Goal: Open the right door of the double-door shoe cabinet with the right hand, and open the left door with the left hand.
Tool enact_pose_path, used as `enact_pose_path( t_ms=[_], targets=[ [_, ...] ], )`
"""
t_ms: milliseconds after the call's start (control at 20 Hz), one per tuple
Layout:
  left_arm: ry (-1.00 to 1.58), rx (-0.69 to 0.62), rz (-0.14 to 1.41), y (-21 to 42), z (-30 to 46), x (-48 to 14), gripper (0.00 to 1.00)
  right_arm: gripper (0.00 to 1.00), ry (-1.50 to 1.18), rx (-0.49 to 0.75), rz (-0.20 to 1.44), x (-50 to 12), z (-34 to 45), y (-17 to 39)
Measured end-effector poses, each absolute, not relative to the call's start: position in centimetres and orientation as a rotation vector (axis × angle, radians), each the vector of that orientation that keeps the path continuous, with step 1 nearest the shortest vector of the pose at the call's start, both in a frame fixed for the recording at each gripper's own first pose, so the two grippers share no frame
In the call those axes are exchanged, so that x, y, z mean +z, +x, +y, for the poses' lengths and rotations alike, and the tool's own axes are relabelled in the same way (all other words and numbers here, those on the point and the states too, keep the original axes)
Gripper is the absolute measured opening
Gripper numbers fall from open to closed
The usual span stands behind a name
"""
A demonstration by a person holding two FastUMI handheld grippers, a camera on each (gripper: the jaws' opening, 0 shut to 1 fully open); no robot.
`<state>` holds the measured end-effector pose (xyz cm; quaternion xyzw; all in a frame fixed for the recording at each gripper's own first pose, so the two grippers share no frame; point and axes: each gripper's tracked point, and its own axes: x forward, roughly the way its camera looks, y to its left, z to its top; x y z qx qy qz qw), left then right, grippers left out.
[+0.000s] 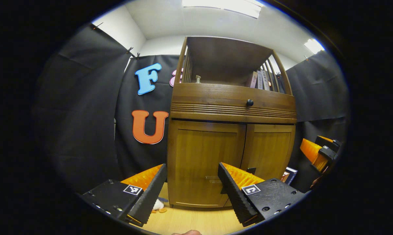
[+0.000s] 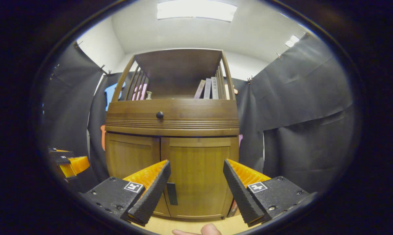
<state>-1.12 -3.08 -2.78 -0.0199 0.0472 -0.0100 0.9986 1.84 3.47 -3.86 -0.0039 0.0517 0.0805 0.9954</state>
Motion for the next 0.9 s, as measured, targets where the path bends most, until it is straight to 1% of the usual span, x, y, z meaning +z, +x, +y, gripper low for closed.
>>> enact_pose_path(
  t_ms=[200,350,400,550,800,900],
  targets=[
    [-0.031,0.016,0.118,-2.1,-1.8,-3.4,0.95,1.0,-0.014,0.199,0.176,-6.7,4.8,2.9],
    [-0.004,0.045,0.131,-2.7,-0.7,-3.9,0.95,1.0,-0.023,0.226,0.173,-8.5,6.1,4.0],
    [0.009,0.059,0.141,-2.9,-0.2,-4.3,0.95,1.0,-0.044,0.218,0.186,-9.7,6.4,4.5],
    [0.017,0.094,0.158,-3.5,1.1,-4.7,0.95,1.0,-0.038,0.25,0.245,-13.2,8.6,5.5],
    [0.028,0.145,0.146,-3.7,3.3,-4.6,0.95,1.0,-0.023,0.292,0.297,-18.0,11.0,8.3],
    [0.021,0.165,0.153,-3.6,4.3,-4.8,0.95,0.97,-0.031,0.29,0.347,-21.2,11.6,9.4]
  ],
)
